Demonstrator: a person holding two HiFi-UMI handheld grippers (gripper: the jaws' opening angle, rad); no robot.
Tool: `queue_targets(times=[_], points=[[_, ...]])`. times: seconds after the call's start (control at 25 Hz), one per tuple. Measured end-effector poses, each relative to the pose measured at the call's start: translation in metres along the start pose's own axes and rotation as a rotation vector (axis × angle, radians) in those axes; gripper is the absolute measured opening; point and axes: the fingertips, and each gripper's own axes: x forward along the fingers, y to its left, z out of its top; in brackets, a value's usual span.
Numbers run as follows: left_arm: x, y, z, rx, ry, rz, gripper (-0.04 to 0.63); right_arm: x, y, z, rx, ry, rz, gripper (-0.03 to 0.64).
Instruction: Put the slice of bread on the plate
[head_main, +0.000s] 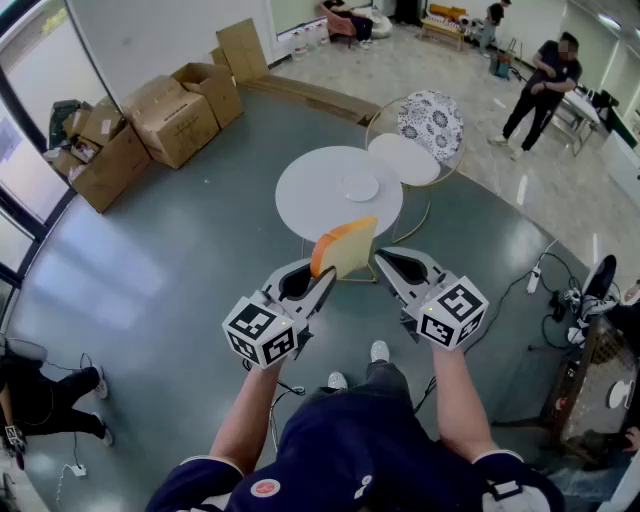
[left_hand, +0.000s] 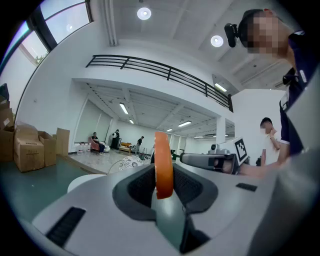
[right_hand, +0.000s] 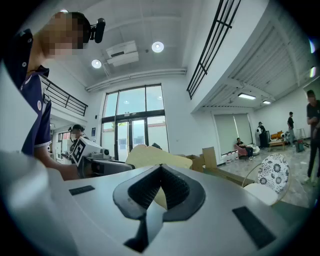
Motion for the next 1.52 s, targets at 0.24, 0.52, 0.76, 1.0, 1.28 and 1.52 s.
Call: queue_targets(times=[0.24,0.52,0.76,1.0,1.28,1.52], points=[[0.001,0.002,-0.004,-0.002,0.001,-0.004,0.098,0.002,-0.001,-0.001,-0.004,0.001,-0.007,0.008],[0.002,0.005,-0.007,-0.004,0.002,-0.01,0.098,0.004,-0.003,-0.005,-0.003,0.013,-0.007,0.008],[0.003,0.011,-0.011,-0.004,0.0,-0.017,0.098,0.008,-0.006,-0.011,0.0,0.014,-0.014,0.008],[0.008,0.026,-0.009,-0.007,0.002,-0.023,0.098,0.021,-0.014,-0.01,0.006,0.018,-0.02,0.008],[0.029,0.05,-0.003,-0.014,0.001,-0.021,0.098,0.036,-0.043,-0.005,0.007,0.008,-0.026,0.008],[0.063,0.069,-0.002,-0.022,0.012,-0.011,0.098,0.047,-0.081,-0.005,0.021,0.015,-0.021,0.008]])
